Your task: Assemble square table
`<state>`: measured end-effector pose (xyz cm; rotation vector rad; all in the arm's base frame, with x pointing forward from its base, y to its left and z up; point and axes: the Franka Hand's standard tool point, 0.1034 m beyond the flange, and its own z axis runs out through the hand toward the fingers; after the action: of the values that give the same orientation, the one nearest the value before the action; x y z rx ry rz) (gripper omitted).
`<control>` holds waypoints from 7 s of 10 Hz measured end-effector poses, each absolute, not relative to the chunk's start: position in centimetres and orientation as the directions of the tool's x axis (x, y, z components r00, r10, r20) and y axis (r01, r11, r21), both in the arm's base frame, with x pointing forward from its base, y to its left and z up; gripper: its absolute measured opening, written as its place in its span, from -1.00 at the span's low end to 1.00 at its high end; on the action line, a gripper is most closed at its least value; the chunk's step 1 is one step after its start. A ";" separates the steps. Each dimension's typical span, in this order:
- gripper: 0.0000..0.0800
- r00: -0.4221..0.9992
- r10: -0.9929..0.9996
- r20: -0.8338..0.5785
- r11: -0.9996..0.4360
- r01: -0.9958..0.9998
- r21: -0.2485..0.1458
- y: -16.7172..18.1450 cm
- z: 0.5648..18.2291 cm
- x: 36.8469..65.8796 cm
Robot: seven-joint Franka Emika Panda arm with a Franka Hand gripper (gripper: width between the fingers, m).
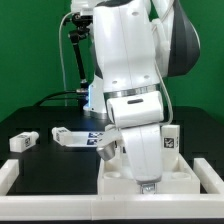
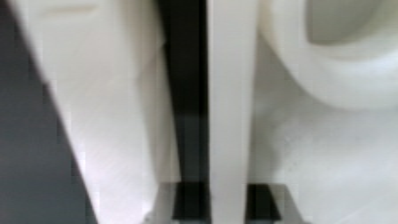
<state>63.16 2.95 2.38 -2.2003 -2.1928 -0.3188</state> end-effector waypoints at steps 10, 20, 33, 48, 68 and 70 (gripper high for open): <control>-0.85 0.023 0.979 0.201 -0.053 0.988 0.146 6.7 2.8 64.6; 0.61 0.023 0.979 0.201 -0.053 0.988 0.146 6.7 2.8 64.6; 0.62 0.249 0.953 0.173 -0.274 0.952 0.139 2.4 11.1 61.5; 0.62 0.772 0.635 0.032 -0.772 0.636 0.000 -3.9 12.9 51.3; 0.62 0.650 0.513 -0.560 -0.795 0.605 -0.026 -11.3 3.2 35.4; 0.62 0.644 0.528 -0.553 -0.791 0.611 -0.043 -11.1 2.5 35.3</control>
Offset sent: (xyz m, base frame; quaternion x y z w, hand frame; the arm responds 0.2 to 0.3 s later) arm 0.0000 0.0000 0.0000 0.0000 0.0000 0.0000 1.0000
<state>35.30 -11.07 2.50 -2.9810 -1.0393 0.9241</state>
